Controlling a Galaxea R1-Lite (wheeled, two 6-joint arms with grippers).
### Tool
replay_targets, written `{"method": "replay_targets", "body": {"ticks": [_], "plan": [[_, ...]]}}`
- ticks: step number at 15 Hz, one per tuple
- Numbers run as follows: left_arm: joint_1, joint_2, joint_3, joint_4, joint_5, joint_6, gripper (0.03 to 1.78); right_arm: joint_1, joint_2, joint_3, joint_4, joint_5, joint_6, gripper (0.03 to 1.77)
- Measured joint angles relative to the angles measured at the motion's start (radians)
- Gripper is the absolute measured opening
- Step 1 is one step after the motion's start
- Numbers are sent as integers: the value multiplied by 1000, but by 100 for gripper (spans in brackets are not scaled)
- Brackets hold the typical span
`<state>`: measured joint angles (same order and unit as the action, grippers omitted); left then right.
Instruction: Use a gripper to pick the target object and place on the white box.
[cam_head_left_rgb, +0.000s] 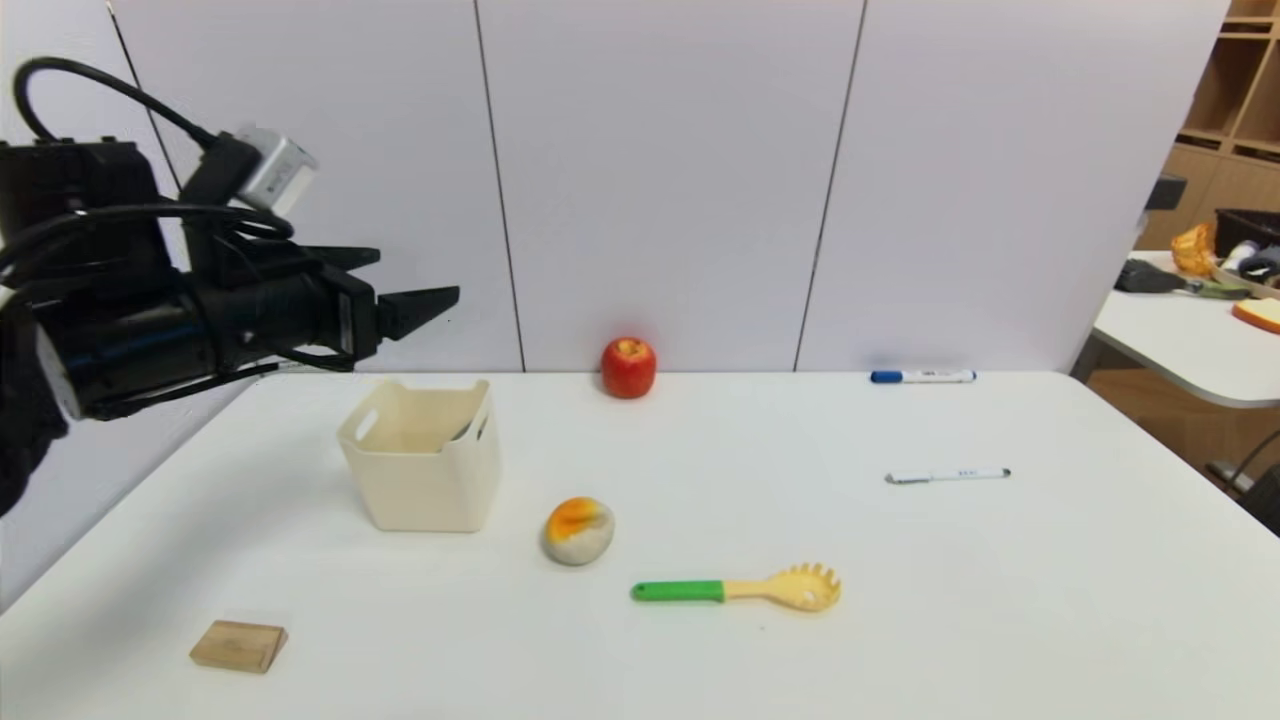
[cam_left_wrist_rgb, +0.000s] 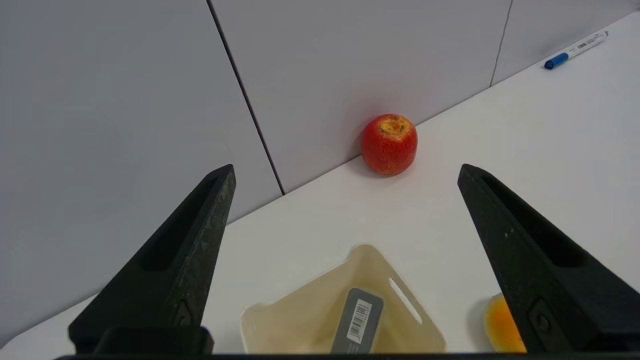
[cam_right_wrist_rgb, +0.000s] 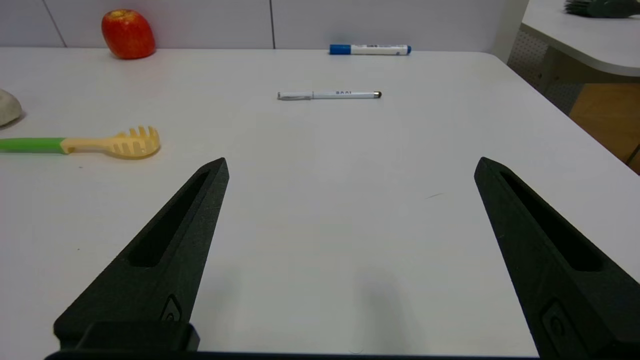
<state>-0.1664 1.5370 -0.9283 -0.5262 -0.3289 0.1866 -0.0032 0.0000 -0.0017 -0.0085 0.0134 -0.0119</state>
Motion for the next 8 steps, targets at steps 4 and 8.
{"method": "replay_targets", "body": {"ticks": [4,8], "plan": [[-1,-222,67,77,-1,5,164,0,0,0,0,0,0,170],[0,-487,210,100,1,1,167,0,0,0,0,0,0,170]]}}
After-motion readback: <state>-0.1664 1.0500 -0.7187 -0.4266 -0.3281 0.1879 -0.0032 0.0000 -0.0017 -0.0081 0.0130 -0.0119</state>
